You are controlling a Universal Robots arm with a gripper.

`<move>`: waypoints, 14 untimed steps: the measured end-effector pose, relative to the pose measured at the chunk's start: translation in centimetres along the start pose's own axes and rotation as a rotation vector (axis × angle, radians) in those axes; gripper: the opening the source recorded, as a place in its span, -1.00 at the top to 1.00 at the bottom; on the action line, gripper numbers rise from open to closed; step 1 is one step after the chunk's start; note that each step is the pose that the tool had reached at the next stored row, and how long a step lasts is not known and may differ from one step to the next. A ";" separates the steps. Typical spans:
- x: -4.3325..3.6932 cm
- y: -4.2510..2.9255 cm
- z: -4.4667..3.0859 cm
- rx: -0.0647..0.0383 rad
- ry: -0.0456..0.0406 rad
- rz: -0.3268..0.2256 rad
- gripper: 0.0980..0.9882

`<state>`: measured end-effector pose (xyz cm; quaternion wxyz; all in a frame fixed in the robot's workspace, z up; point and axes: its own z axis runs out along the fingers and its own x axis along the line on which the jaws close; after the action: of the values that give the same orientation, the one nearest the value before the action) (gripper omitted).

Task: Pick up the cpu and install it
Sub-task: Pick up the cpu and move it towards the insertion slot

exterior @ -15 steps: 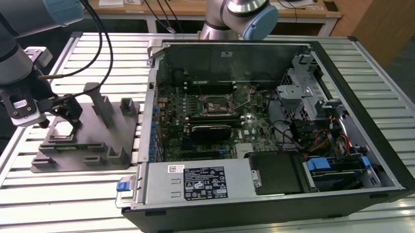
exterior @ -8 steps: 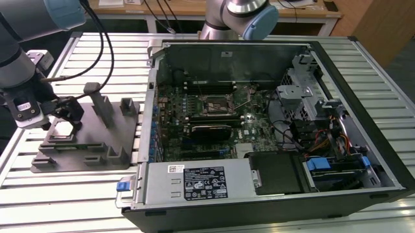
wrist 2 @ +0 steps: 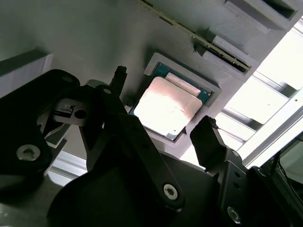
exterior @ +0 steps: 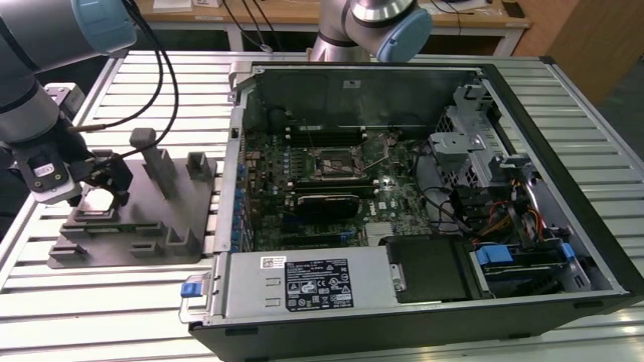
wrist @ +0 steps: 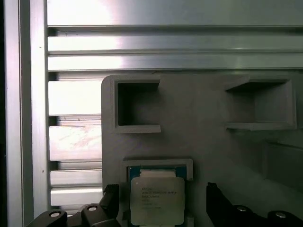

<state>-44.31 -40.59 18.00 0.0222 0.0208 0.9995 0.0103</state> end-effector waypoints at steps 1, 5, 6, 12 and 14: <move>0.00 0.00 0.00 0.000 0.0001 0.000 -0.63; 0.00 0.00 0.01 0.000 0.0000 -0.001 -0.63; 0.00 0.00 0.01 0.000 0.0000 -0.001 -0.63; 0.00 0.00 0.01 0.000 0.0000 -0.001 -0.59; 0.00 0.00 0.01 0.000 0.0000 -0.001 -0.44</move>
<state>-44.30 -40.59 17.99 0.0222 0.0202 0.9995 0.0103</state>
